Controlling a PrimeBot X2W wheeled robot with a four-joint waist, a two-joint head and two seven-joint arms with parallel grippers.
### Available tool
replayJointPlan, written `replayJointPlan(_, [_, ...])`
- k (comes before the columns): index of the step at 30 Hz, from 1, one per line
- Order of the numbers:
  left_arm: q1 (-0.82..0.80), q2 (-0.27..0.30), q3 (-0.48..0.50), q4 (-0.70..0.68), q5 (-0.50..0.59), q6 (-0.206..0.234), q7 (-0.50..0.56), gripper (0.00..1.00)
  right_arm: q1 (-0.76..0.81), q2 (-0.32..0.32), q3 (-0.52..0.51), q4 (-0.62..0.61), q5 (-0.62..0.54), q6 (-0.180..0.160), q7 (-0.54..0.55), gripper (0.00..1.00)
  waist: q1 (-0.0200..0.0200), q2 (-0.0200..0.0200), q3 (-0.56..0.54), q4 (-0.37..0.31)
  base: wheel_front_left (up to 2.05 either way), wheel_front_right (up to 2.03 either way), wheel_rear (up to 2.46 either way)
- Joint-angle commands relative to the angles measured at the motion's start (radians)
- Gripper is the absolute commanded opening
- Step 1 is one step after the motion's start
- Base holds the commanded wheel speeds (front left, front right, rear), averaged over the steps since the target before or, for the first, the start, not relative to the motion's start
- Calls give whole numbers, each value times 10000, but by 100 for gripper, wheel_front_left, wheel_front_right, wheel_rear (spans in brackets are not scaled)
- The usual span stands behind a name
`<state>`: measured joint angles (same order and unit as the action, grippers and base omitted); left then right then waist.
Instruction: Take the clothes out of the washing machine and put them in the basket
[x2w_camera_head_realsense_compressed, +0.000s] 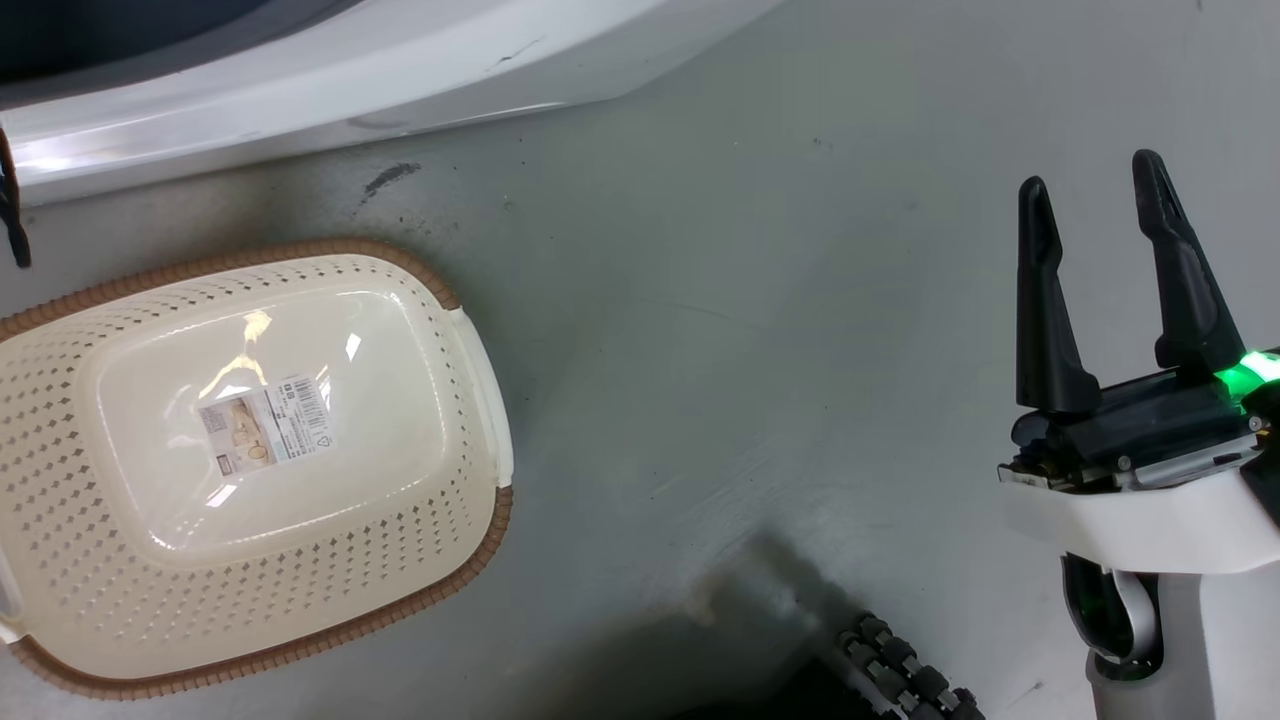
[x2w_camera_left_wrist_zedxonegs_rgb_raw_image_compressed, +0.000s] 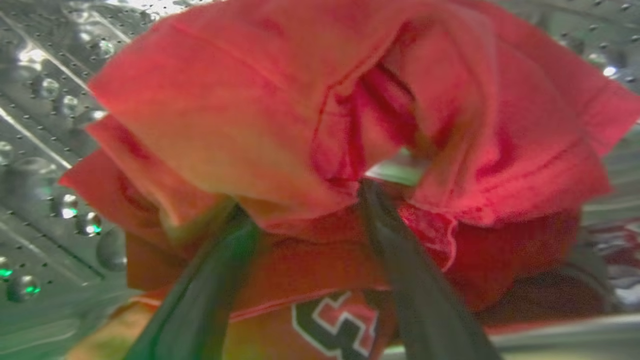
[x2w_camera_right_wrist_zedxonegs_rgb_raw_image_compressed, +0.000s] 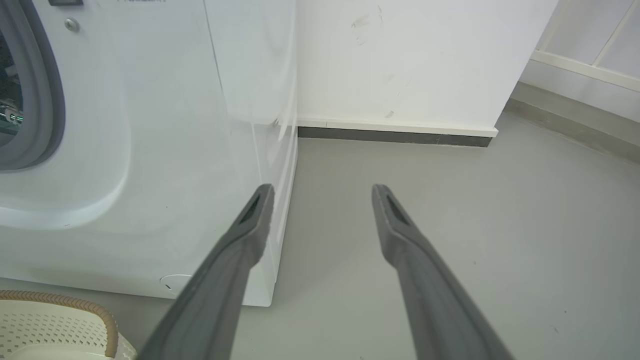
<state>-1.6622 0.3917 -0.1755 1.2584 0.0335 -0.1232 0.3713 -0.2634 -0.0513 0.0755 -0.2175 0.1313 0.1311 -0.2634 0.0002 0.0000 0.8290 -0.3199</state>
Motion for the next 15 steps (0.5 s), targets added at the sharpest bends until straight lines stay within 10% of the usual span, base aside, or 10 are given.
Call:
replayJointPlan(1, [-49, 24, -84, 68, 87, -16, 112, 100, -97, 18, 7, -9, 32, -7, -21, 100, -2, 0, 28, -37, 0, 0, 0])
replayJointPlan(4, [-2, 46, -227, 50, 50, -37, 33, 100, -129, 18, -74, -68, 184, -7, -21, 100, -2, 0, 36, -72, 0, 0, 0])
replayJointPlan(5, [49, 32, -260, 67, 58, -44, 110, 85, -136, 21, -86, -71, 199, -7, -21, 100, -2, 0, 50, -63, 0, 0, 0])
replayJointPlan(6, [146, 30, -339, 84, 84, -46, 70, 32, -143, 20, -104, -59, 213, -7, -21, 100, -2, 0, 41, -55, 0, 0, 0])
replayJointPlan(7, [267, 8, -369, 58, 84, -40, -58, 0, -154, 18, -132, -75, 225, -7, -21, 100, -2, 0, 19, -43, 0, 0, 0])
replayJointPlan(15, [411, -111, -443, -115, -210, -45, -456, 0, -203, 18, -278, -94, 238, -7, -21, 100, -2, 0, -132, 81, 0, 0, 0])
